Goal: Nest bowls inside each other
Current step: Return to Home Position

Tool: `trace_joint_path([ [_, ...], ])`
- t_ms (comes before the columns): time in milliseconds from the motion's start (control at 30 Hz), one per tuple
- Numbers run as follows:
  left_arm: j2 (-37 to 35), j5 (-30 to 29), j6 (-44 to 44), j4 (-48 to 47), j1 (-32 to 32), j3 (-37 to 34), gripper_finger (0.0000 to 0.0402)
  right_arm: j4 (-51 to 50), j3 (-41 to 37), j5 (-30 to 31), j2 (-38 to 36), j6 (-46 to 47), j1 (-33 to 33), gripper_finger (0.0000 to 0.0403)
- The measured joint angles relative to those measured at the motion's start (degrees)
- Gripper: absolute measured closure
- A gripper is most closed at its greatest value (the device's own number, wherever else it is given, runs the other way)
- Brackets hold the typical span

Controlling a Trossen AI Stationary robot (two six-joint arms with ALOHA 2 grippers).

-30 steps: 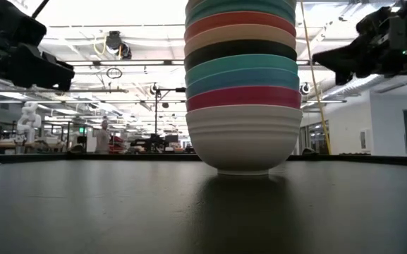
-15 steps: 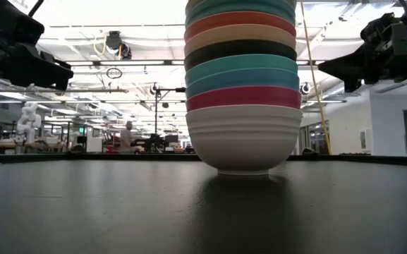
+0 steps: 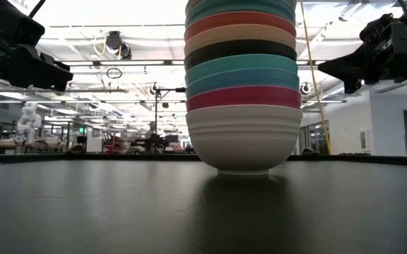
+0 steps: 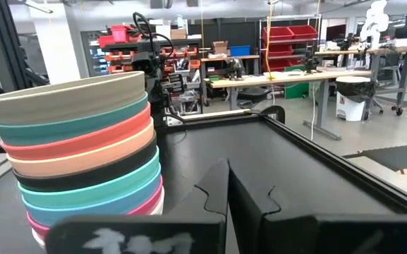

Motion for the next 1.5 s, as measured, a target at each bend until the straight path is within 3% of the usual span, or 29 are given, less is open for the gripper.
trace_joint_path([
  [367,0.02,-0.06,-0.26,0.96,0.02,0.00,0.0388,-0.01,0.00,-0.04,0.00,1.99,0.00,0.0403],
  [667,0.02,-5.87,-3.25,0.36,0.02,0.00,0.0399,-0.22,0.00,-0.11,0.40,2.02,0.00,0.0403],
  [967,0.02,-6.16,-2.69,0.04,0.02,0.00,0.0375,0.58,0.00,-1.50,0.76,2.01,0.02,0.0403],
  [1500,0.02,-6.29,-2.87,0.11,0.02,0.00,0.0394,1.57,0.00,-1.49,0.79,2.01,0.02,0.0403],
])
